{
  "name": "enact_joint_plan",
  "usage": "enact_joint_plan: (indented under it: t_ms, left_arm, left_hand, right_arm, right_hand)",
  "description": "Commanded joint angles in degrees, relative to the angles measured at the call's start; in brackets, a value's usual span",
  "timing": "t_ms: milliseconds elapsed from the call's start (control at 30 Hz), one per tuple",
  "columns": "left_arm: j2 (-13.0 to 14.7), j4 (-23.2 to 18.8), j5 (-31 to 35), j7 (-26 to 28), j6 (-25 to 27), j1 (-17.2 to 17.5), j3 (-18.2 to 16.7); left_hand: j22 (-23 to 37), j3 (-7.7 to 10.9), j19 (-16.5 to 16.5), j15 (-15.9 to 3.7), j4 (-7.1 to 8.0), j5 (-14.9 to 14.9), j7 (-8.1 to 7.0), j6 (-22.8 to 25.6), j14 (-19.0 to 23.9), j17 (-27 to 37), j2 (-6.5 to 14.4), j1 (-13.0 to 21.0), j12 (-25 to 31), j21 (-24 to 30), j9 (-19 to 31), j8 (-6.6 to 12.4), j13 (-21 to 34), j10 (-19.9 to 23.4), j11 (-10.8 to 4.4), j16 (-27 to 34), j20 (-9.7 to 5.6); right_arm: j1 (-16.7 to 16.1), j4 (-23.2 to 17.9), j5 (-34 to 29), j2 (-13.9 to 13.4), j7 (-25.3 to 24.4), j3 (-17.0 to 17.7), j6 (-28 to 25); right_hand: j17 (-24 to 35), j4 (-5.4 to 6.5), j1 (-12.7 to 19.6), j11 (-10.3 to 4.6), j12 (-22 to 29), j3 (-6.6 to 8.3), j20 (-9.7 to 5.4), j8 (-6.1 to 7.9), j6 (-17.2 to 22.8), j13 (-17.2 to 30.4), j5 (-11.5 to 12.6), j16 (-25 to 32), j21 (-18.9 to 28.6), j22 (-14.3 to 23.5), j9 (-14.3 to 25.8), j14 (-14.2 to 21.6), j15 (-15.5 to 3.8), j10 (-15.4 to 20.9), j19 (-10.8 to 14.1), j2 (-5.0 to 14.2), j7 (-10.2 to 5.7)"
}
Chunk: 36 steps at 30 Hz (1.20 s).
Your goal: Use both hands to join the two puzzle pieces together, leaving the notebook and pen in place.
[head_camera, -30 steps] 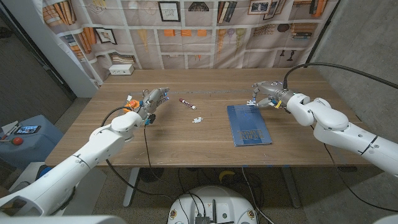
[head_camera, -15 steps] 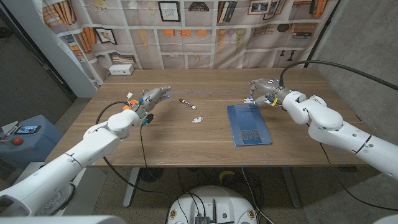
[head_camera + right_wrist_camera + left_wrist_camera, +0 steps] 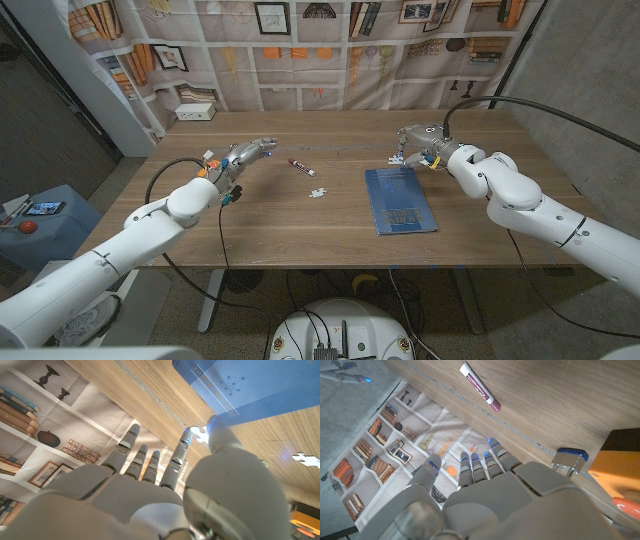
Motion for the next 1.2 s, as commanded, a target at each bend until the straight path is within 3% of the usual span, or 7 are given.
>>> enact_joint_plan:
  t_ms: [33,300,600,833,1000,1200]
  left_arm:
    - [3.3,-1.5,11.0,0.8,-1.9,1.2,0.9]
    - [6.2,-1.1,19.5,-3.4,-3.6,-1.1,3.2]
    - [6.0,1.3,24.9,-5.4,-7.9,-2.6,5.0]
    - [7.2,0.4,29.7,-5.0,-8.5,-1.7,5.0]
    - [7.9,-0.5,33.6,-4.3,-8.6,-0.8,5.1]
    - [8.1,-0.3,36.0,-5.7,-9.8,-1.3,5.7]
  left_hand:
    - [0.1,0.23,0.1,-2.16,0.94,-0.2,-0.78,-0.2,0.0,0.2,3.3,-1.1,-0.4,-0.1,0.2,-0.29,0.2,0.0,-0.64,0.1,-0.93]
    - [0.0,-0.07,-0.4,-3.26,2.10,-0.1,-2.33,-0.7,-0.6,0.2,2.6,-2.5,-0.9,-0.5,0.1,-0.62,0.2,-0.9,-1.18,-0.2,-2.78]
    - [0.0,-0.31,-1.1,-4.57,2.91,0.0,-4.02,-1.5,-1.4,0.1,2.1,-3.8,-1.2,-0.8,0.1,-0.85,0.1,-1.7,-2.30,-0.5,-4.24]
    - [0.0,-0.51,-1.8,-5.40,3.51,0.1,-5.01,-2.3,-1.8,0.2,1.9,-4.6,-1.3,-1.0,0.1,-0.96,0.1,-2.0,-2.92,-0.5,-5.23]
    - [0.0,-0.79,-3.0,-5.88,5.18,0.2,-6.03,-5.2,-2.7,0.3,2.3,-5.9,-1.5,-1.2,0.1,-1.33,0.0,-2.7,-3.78,-0.5,-5.13]
    - [0.1,-1.20,-6.5,-6.82,6.87,0.3,-6.25,-5.7,-5.1,0.3,2.1,-6.8,-1.3,-1.8,0.1,-0.89,0.0,-2.4,-4.90,-0.9,-4.86]
  right_arm:
    - [0.9,-0.4,-1.9,1.3,2.3,-0.9,-1.0]
    - [2.3,-0.4,-3.7,2.9,4.9,-2.0,-2.4]
    - [4.0,0.9,-4.7,5.0,5.7,-3.3,-2.0]
    - [5.0,2.1,-5.7,6.4,5.6,-4.2,-2.3]
    - [5.6,2.9,-6.4,7.5,5.4,-4.9,-2.9]
    - [6.2,3.8,-7.3,8.6,5.0,-5.7,-3.3]
  right_hand:
    - [0.2,0.18,-0.1,-0.06,-0.3,-0.13,0.04,0.23,0.4,0.2,0.3,0.2,-0.2,0.3,0.1,0.1,-0.04,0.5,-0.2,0.33,0.17]
    - [0.2,0.21,-0.1,-0.06,-0.3,-0.18,0.09,0.22,0.4,0.2,0.3,0.2,-0.2,0.3,0.1,0.1,0.03,0.6,-0.2,0.34,0.18]
    - [0.3,0.24,-0.2,-0.02,-0.3,-0.28,0.12,0.18,0.4,0.2,0.3,0.2,-0.2,0.3,0.0,0.2,0.09,0.8,-0.1,0.28,0.18]
    - [0.3,0.27,-0.2,0.01,-0.4,-0.32,0.10,0.15,0.4,0.2,0.3,0.2,-0.2,0.3,0.0,0.1,0.15,0.7,-0.1,0.30,0.18]
    - [0.3,0.30,-0.2,0.03,-0.5,-0.37,0.15,0.15,0.4,0.2,0.3,0.1,-0.2,0.3,0.0,0.0,0.26,0.7,-0.2,0.30,0.18]
    - [0.4,0.33,-0.3,0.04,-0.5,-0.40,0.16,0.11,0.3,0.2,0.3,0.1,-0.3,0.3,0.0,0.0,0.20,0.6,-0.4,0.33,0.18]
